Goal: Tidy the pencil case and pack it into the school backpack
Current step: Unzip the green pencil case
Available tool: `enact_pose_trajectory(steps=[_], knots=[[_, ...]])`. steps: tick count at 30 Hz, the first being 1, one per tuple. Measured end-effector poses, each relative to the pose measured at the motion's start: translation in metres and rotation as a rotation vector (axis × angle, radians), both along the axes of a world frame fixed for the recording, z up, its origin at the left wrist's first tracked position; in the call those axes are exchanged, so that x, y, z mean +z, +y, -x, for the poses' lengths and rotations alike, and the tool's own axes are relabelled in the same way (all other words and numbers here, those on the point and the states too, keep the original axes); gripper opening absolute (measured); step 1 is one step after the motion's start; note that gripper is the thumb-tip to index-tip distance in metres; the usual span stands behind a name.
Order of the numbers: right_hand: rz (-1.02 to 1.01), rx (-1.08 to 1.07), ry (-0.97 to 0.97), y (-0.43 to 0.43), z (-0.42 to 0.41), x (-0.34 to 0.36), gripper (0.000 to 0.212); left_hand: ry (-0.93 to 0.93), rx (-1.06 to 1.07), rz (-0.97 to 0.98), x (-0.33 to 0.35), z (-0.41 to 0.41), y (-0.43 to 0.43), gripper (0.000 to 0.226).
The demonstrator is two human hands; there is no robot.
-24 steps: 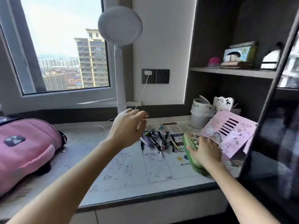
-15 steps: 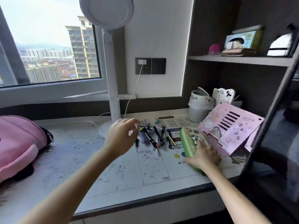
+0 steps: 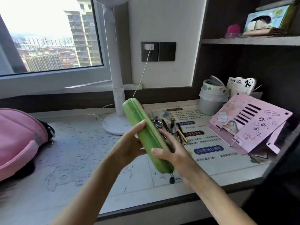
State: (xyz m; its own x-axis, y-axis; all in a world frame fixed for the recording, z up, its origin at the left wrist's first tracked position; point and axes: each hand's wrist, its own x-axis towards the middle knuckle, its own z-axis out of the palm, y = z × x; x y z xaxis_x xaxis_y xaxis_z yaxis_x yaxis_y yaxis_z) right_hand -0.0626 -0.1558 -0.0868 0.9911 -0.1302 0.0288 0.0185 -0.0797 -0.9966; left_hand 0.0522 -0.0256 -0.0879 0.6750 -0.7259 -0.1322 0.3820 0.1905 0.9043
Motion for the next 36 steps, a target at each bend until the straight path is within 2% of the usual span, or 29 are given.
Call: enact_pose_trajectory(steps=[3, 5, 7, 10, 14, 19, 22, 25, 26, 28, 29, 30, 33, 35, 36], knots=[[-0.174, 0.152, -0.022, 0.009, -0.006, -0.009, 0.067, -0.060, 0.118, 0.007, 0.003, -0.002, 0.015, 0.065], [-0.328, 0.202, -0.046, 0.016, -0.008, -0.013, 0.054, 0.041, 0.205, 0.105, 0.009, -0.005, 0.023, 0.052], [-0.395, 0.140, -0.036, 0.024, -0.009, -0.017, 0.049, 0.158, 0.258, 0.214, 0.012, -0.011, 0.031, 0.052], [-0.415, 0.063, -0.003, 0.036, -0.006, -0.023, 0.052, 0.248, 0.282, 0.286, 0.008, -0.014, 0.039, 0.045], [-0.367, -0.048, 0.021, 0.044, 0.001, -0.025, 0.030, 0.346, 0.320, 0.304, 0.001, -0.010, 0.037, 0.045], [-0.428, -0.045, 0.082, 0.047, 0.002, -0.020, 0.023, 0.387, 0.424, 0.286, -0.006, -0.009, 0.035, 0.043], [-0.414, -0.140, 0.075, 0.047, 0.001, -0.020, 0.020, 0.363, 0.499, 0.231, -0.008, -0.011, 0.037, 0.055], [-0.423, -0.226, 0.068, 0.051, -0.001, -0.019, 0.019, 0.320, 0.597, 0.178, -0.009, -0.011, 0.037, 0.094], [-0.405, -0.219, 0.063, 0.053, -0.001, -0.019, 0.020, 0.309, 0.626, 0.173, -0.009, -0.011, 0.037, 0.099], [-0.292, -0.199, 0.018, 0.056, -0.001, -0.022, 0.028, 0.283, 0.665, 0.162, -0.008, -0.009, 0.038, 0.098], [-0.166, -0.210, -0.035, 0.057, -0.001, -0.026, 0.031, 0.275, 0.672, 0.161, -0.007, -0.007, 0.039, 0.098], [0.025, -0.247, -0.112, 0.057, 0.000, -0.031, 0.034, 0.269, 0.677, 0.157, -0.006, -0.007, 0.040, 0.098], [0.812, -0.321, -0.421, 0.052, -0.001, -0.045, 0.041, 0.222, 0.702, 0.103, -0.003, -0.007, 0.044, 0.092], [1.161, -0.259, -0.542, 0.050, 0.002, -0.051, 0.055, 0.186, 0.734, 0.014, 0.000, -0.009, 0.047, 0.083], [1.268, -0.199, -0.611, 0.048, 0.004, -0.054, 0.063, 0.175, 0.740, -0.043, 0.001, -0.009, 0.048, 0.080]])
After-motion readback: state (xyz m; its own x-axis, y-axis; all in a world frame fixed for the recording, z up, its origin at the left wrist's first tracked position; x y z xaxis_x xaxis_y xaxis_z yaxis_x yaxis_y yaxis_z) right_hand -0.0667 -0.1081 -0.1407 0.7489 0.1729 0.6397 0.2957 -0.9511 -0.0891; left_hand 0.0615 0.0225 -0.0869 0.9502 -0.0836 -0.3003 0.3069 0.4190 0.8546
